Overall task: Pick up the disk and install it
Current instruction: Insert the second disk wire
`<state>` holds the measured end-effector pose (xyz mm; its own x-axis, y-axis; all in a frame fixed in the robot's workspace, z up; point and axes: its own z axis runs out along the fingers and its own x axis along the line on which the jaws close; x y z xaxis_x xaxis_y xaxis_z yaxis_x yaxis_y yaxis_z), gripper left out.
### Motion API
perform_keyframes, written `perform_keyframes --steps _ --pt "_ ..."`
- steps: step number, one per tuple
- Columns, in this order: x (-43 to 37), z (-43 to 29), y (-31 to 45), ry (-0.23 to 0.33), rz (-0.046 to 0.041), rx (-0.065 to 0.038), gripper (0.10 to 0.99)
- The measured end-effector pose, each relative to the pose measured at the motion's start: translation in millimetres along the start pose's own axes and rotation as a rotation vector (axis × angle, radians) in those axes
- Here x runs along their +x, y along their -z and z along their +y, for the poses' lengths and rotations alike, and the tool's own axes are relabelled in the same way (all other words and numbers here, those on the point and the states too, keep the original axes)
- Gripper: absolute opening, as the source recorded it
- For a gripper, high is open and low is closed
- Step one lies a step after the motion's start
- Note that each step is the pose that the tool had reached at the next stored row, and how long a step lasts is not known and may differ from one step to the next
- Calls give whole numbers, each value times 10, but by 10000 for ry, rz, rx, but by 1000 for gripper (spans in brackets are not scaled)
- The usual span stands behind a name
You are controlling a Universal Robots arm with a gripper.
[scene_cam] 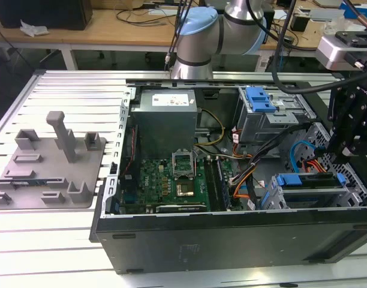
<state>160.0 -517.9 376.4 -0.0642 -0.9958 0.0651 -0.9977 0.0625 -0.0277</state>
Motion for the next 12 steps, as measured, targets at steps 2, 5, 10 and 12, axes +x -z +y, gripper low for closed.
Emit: perform_keyframes --steps 2,5,10,12 --pt "-4 0 3 0 4 0 306" --pt "-183 12 12 31 556 34 306" --pt "-335 21 23 104 994 66 306" --pt "-378 23 28 156 1172 70 306"
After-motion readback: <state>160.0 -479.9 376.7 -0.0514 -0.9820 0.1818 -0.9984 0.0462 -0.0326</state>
